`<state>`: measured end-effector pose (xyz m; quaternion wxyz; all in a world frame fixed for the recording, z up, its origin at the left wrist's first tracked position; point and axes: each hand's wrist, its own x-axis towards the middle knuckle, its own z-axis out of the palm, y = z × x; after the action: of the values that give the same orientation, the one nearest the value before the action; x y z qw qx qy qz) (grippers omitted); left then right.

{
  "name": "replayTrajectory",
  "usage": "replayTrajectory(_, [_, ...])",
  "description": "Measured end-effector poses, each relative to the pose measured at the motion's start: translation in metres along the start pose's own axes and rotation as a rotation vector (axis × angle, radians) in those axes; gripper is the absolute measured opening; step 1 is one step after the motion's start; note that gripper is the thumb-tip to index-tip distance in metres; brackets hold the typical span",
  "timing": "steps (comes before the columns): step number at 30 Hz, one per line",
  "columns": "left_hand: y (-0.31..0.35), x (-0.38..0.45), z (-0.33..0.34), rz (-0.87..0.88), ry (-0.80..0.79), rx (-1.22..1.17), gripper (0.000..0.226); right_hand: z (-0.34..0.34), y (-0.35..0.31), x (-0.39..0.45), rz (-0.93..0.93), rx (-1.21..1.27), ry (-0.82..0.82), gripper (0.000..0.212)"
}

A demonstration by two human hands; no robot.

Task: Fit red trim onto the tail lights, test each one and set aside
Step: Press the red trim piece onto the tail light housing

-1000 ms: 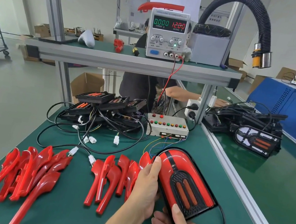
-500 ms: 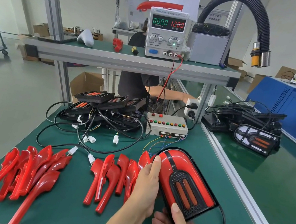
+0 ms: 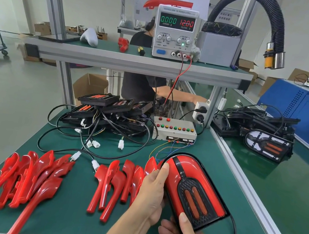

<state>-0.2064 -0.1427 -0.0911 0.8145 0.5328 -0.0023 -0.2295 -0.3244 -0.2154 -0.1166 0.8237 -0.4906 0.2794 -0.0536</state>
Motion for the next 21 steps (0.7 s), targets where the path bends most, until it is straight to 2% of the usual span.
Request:
replayTrajectory(3, [0.000, 0.000, -0.003, -0.011, -0.018, -0.029, 0.047, -0.001, 0.001, 0.000, -0.007, 0.002, -0.014, 0.048])
replayTrajectory(8, [0.001, 0.001, -0.002, -0.102, -0.007, -0.120, 0.045, -0.004, 0.004, 0.001, -0.035, -0.040, -0.031, 0.036])
replayTrajectory(13, [0.008, 0.003, 0.002, -0.110, -0.039, -0.109, 0.062, -0.002, 0.006, 0.002, -0.059, -0.067, -0.019, 0.032])
replayTrajectory(19, [0.005, 0.005, 0.004, -0.119, 0.034, -0.190, 0.050, -0.007, 0.008, 0.006, -0.061, -0.090, -0.026, 0.038])
replayTrajectory(21, [0.003, 0.004, 0.003, -0.123, 0.036, -0.198, 0.051, -0.008, 0.010, 0.006, -0.071, -0.120, -0.036, 0.033])
